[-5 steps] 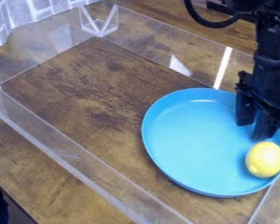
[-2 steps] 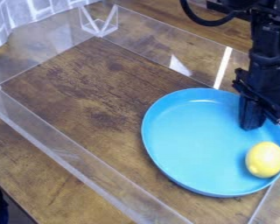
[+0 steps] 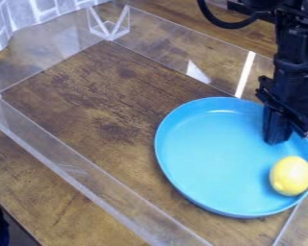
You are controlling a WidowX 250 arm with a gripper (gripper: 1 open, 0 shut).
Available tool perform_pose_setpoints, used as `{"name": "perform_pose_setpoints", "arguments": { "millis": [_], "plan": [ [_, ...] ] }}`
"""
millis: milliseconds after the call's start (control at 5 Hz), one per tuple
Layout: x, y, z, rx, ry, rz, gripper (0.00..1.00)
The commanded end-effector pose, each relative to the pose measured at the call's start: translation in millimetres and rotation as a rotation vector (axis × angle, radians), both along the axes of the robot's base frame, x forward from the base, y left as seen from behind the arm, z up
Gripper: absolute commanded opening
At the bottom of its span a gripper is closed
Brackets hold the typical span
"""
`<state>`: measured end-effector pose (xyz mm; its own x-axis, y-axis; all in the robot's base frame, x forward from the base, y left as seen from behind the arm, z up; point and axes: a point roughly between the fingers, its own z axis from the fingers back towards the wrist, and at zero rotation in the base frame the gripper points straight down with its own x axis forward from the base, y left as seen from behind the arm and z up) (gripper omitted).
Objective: Move the carrot to the left side
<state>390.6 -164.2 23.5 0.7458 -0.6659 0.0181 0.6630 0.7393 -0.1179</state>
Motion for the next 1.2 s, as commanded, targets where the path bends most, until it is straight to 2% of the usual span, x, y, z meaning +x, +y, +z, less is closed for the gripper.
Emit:
{"name": "perform_pose_setpoints", "arguments": {
  "millis": [0, 1000],
  "plan": [
    [-3.7, -4, 19.0, 0.0, -0.025, -0.018, 0.0],
    [-0.7, -2, 47.2, 0.013, -0.057, -0.034, 0.0]
  ]
}}
